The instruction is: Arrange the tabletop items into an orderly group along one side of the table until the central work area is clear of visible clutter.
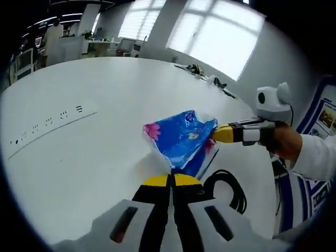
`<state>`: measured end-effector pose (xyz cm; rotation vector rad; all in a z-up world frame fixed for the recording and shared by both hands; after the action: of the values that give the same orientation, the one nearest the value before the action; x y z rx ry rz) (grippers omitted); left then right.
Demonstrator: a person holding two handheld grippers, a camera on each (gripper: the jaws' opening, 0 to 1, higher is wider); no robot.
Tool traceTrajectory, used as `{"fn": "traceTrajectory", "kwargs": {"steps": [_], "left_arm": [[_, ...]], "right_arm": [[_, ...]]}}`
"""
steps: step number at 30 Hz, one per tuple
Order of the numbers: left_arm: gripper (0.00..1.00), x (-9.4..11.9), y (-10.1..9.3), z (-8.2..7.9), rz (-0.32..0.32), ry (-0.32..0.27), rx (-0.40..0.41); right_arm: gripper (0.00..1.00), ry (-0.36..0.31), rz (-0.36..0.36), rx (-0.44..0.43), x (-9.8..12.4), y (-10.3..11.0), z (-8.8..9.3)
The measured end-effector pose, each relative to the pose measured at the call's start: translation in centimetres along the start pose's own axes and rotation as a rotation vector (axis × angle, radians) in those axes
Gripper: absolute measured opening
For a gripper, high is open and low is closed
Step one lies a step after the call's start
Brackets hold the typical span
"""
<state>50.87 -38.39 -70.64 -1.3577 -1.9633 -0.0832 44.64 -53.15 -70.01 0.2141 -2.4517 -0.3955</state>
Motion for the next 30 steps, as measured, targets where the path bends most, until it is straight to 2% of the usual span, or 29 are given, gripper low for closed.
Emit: {"fn": "traceTrajectory", "kwargs": {"steps": [13, 17, 30], "left_arm": [[0.00, -0.7, 1.1, 0.9, -0.009, 0.028, 0.043], [0.03, -0.9, 1.3, 0.9, -0.011, 0.029, 0.049], [0.14, -0.5, 1.4, 0.9, -0.017, 0.030, 0.066]], "right_arm": [[0.00, 0.042, -0.004, 0.002, -1.2, -0.3, 0.8], [0.00, 0.057, 0.001, 0.009, -1.2, -0.5, 1.0], [0.13, 0.051, 0.033, 0.022, -0.9, -1.3, 0.7]]}}
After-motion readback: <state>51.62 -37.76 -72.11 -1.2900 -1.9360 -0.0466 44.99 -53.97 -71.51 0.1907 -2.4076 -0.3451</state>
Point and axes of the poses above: the point that each gripper's makers call its tool centre point, and the gripper's own axes: x roughly backward along the fingers, y roughly to its left, z roughly out of its underside, the point moved 4 cm from there along x, roughly backward along the fingers, and after that the axes turned 4 degrees about -z, right-handed, at the moved point
